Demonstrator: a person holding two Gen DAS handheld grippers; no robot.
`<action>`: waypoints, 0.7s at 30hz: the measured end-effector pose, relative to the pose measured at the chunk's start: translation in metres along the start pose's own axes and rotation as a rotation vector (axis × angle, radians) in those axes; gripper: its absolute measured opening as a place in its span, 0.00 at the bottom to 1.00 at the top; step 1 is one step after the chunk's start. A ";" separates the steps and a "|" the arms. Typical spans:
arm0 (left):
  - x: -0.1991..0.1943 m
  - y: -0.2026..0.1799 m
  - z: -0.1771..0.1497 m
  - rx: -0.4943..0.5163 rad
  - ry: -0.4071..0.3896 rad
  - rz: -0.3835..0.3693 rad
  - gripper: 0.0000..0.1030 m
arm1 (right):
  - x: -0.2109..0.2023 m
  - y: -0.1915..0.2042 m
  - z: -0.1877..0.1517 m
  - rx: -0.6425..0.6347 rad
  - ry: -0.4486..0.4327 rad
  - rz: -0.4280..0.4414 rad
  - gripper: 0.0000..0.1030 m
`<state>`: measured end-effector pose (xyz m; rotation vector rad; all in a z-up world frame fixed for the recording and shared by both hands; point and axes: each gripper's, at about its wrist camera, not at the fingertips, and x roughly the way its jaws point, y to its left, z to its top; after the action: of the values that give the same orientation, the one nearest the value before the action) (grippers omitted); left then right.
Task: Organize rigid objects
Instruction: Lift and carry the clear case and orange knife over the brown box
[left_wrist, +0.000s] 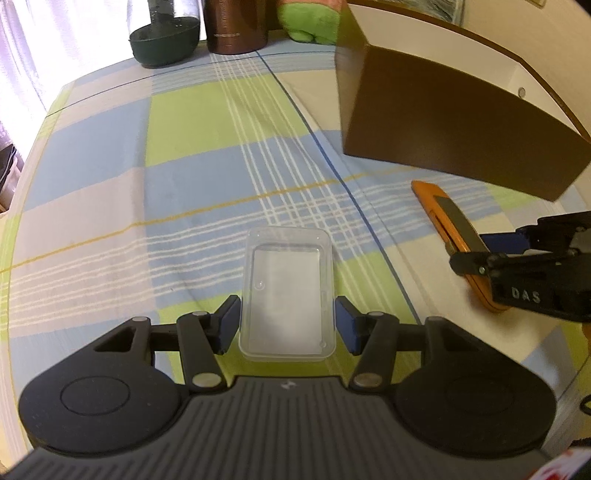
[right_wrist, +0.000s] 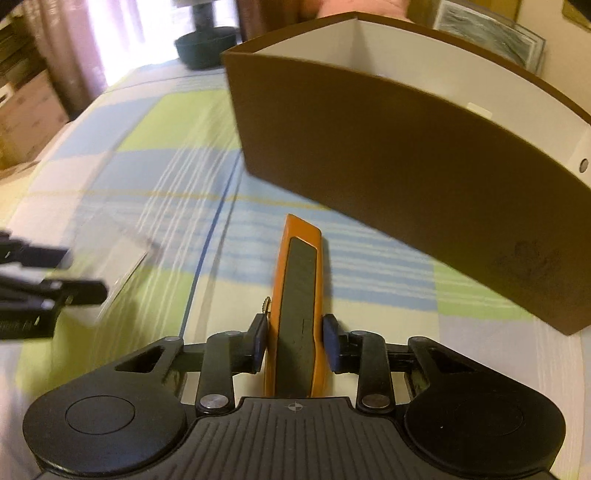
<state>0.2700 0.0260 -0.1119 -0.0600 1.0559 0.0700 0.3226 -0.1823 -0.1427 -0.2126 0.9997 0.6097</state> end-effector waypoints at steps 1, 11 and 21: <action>-0.001 -0.002 -0.002 0.002 0.001 -0.002 0.50 | -0.003 0.000 -0.005 -0.010 0.001 0.008 0.28; -0.022 -0.023 -0.037 0.039 0.026 -0.039 0.50 | -0.034 0.001 -0.055 -0.075 0.042 0.095 0.28; -0.016 -0.037 -0.039 0.074 0.061 -0.030 0.51 | -0.038 0.009 -0.062 -0.023 0.013 0.067 0.36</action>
<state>0.2317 -0.0142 -0.1170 -0.0112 1.1169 0.0019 0.2583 -0.2167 -0.1435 -0.2042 1.0154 0.6821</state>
